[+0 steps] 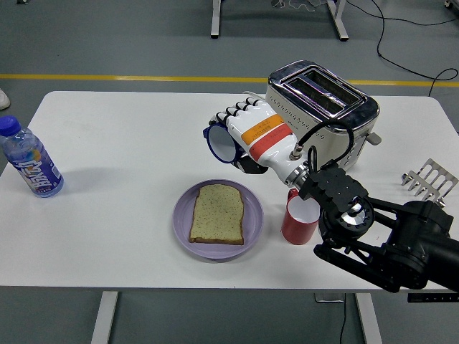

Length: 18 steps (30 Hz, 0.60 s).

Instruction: Pick up the cup,pour liquid into bread,place the cup on the desk

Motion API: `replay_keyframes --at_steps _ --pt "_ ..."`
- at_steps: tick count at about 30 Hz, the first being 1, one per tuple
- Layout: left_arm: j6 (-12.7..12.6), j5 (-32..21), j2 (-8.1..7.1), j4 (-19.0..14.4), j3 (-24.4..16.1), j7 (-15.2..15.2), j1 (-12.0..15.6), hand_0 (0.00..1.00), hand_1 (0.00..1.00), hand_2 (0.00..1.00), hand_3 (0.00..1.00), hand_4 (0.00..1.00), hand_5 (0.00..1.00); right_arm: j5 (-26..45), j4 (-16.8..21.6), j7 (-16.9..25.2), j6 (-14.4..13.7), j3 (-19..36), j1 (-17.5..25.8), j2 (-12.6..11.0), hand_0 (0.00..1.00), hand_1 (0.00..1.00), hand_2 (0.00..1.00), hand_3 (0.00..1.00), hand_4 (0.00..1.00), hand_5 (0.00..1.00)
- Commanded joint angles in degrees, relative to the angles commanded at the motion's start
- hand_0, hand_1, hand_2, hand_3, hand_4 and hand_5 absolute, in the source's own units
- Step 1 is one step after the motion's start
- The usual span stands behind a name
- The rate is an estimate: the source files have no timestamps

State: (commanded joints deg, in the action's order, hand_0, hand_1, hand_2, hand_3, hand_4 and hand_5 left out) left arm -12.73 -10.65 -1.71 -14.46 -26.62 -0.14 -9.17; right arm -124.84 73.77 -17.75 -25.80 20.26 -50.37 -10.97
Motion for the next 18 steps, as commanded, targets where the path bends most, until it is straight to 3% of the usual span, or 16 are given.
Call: replay_keyframes --at_steps 18 --pt "0.0 0.2 0.11 0.1 -0.3 0.0 0.1 0.69 0.756 0.773 0.611 0.396 0.998 5.8 0.0 0.9 0.1 0.3 0.4 0.2 0.371 0.379 0.514 0.519 0.73 0.002"
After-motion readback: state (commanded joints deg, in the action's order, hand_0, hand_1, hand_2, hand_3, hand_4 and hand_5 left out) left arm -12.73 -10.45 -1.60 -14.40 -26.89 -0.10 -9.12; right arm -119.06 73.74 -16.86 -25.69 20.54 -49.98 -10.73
